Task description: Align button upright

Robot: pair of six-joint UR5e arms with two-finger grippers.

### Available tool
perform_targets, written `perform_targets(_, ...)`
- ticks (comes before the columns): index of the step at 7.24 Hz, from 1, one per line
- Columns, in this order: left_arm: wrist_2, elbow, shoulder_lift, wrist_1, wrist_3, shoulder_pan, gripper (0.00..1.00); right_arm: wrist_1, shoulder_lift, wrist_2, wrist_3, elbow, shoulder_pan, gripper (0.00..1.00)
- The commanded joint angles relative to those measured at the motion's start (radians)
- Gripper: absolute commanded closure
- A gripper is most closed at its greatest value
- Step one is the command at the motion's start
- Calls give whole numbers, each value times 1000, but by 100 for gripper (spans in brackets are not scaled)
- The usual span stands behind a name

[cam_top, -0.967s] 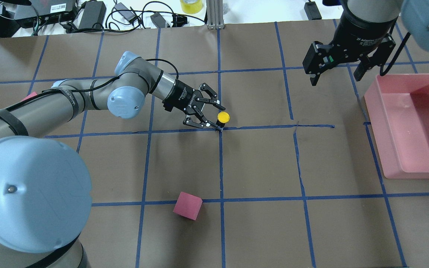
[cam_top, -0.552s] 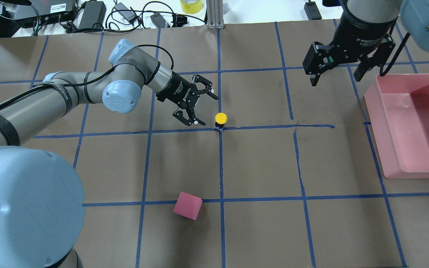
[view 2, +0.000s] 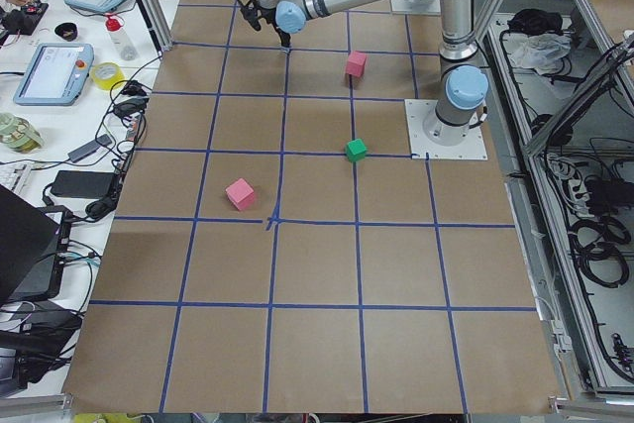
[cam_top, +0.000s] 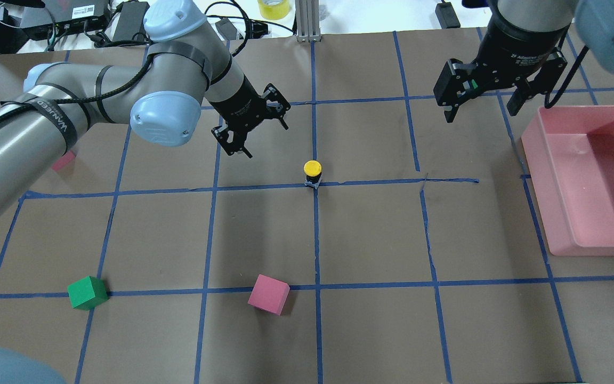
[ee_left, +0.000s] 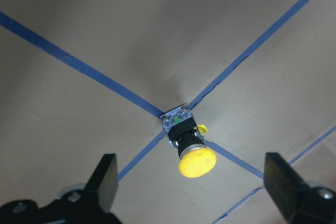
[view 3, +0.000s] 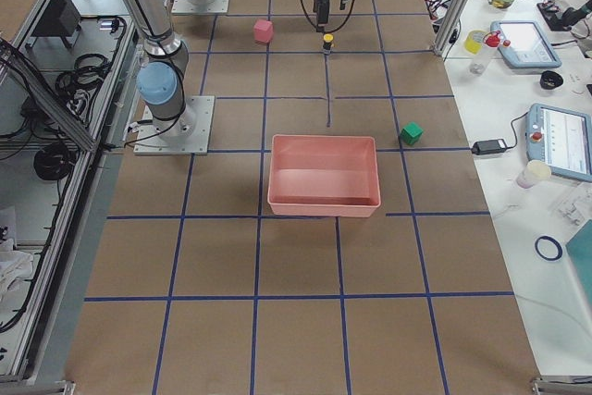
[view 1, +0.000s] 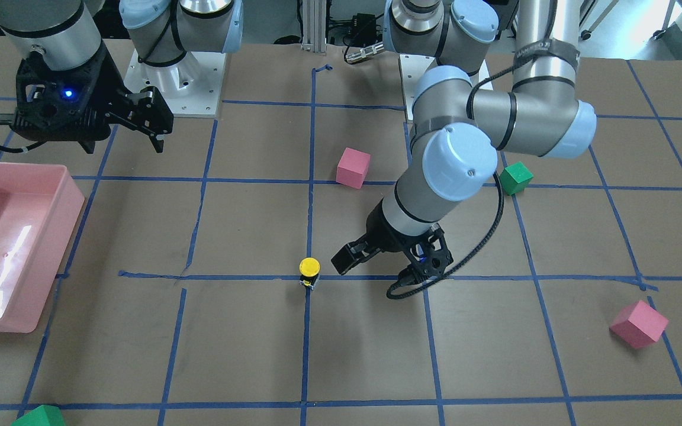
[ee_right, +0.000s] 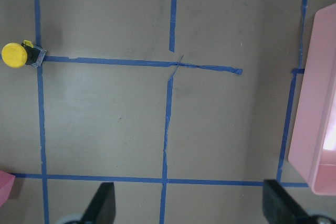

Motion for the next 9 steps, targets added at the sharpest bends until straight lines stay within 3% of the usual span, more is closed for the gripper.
perform_targets(1,166,-6,116,-47,307,-37,0,-4,5,1,1,-2,29,0)
perform_targets(3,210,97,181,-288,440,5,0,-6,5,-1,1,2,32,0)
perform_targets(4,202,144,193,-324,536,29,0,-6,7,-2,1,2,32,0)
perform_targets(9,208,163,233,-341,546,101,0,-6,7,-2,1,3,32,0)
